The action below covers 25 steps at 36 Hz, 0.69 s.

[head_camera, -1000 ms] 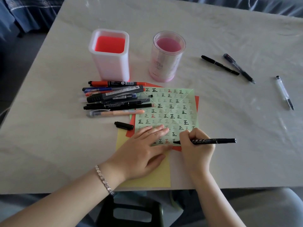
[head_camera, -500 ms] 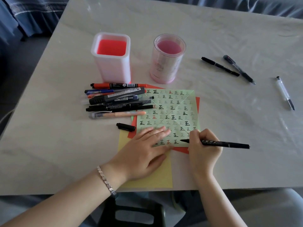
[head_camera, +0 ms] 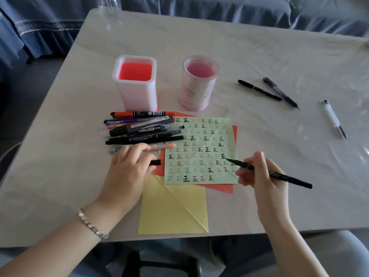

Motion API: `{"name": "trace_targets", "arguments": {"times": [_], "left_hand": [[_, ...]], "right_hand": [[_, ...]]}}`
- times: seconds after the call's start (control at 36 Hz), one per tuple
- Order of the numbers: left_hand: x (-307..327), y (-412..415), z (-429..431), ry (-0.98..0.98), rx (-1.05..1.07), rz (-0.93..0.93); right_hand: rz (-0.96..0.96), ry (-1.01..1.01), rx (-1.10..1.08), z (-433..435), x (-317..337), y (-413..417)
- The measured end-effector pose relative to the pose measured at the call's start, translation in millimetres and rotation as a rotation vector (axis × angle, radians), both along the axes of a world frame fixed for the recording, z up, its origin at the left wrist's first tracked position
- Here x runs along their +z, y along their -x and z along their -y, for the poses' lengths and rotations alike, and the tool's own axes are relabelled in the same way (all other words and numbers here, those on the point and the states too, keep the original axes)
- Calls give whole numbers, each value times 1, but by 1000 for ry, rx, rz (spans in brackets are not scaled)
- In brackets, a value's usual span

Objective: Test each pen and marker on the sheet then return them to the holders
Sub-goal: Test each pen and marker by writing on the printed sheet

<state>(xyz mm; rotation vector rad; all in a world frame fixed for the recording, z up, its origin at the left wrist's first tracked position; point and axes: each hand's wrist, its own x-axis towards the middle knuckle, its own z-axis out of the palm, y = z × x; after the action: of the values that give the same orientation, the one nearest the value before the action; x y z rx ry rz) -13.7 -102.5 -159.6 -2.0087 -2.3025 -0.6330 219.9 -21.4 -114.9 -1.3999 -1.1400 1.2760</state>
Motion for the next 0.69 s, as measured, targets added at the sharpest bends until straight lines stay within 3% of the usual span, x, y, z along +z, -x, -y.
{"name": "trace_targets", "arguments": {"times": [0.11,0.19,0.28,0.56,0.69], "left_hand": [[18,-12,-1,-24,-59,234],[38,-28,-3,48,-86,561],[50,-40,-4,86,-135,752],[63,-56,-12,52,-289,745],[63,-63,-20,101,-356,748]], "right_hand": [[-194,92,68,4,11,2],[-231,110,105,6,20,7],[-267,85,127,8,29,11],[-259,62,117,8,39,12],[-118,41,145,6,35,13]]}}
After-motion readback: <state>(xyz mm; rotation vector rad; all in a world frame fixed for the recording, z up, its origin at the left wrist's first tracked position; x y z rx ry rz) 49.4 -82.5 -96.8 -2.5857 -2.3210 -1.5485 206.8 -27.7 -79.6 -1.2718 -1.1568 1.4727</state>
